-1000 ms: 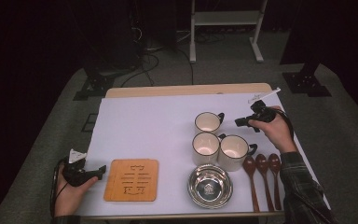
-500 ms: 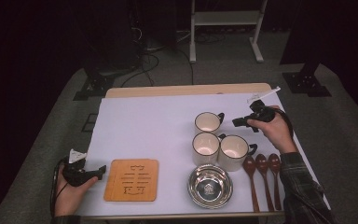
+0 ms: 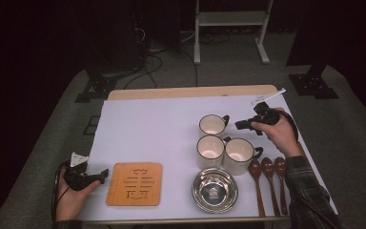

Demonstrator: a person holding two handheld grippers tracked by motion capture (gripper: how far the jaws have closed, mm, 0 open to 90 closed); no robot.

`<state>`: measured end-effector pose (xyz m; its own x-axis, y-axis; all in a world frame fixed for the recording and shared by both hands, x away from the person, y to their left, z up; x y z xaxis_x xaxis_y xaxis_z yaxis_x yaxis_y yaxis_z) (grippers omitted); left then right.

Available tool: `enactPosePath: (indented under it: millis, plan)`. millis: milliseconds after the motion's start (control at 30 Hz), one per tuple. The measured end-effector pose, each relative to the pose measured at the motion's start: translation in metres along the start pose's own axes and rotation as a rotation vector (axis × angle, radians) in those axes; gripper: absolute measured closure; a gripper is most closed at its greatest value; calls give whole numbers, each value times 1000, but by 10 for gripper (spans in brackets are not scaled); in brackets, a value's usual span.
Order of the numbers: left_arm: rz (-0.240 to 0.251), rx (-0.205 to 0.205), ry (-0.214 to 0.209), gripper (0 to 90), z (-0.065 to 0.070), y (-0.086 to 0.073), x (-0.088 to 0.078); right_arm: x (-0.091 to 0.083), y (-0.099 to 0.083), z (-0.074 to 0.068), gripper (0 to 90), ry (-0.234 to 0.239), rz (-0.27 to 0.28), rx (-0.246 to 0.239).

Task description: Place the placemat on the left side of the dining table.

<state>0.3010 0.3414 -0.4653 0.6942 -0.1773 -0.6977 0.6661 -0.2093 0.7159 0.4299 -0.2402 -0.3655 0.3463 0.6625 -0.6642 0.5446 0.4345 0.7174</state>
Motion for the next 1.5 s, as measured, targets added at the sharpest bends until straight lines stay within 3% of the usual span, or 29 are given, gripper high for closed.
enactPosePath:
  millis: [700, 1100, 1500]
  plan:
    - [-1, 0, 1, 95, 0, 0, 0, 8, 9, -21, 896, 89, 25, -22]
    - [-1, 3, 1, 95, 0, 0, 0, 16, 13, -35, 896, 122, 17, -65]
    - [-1, 3, 1, 95, 0, 0, 0, 20, 17, -45, 896, 150, 21, -77]
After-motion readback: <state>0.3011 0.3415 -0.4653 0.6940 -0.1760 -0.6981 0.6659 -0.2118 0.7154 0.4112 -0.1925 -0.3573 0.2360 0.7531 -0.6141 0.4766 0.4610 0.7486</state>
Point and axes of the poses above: each handheld gripper's, and its own axes: x roughly forward along the jaws, y roughly out of its top, z roughly to its right, the point moved 1 cm from there along x, roughly forward along the jaws
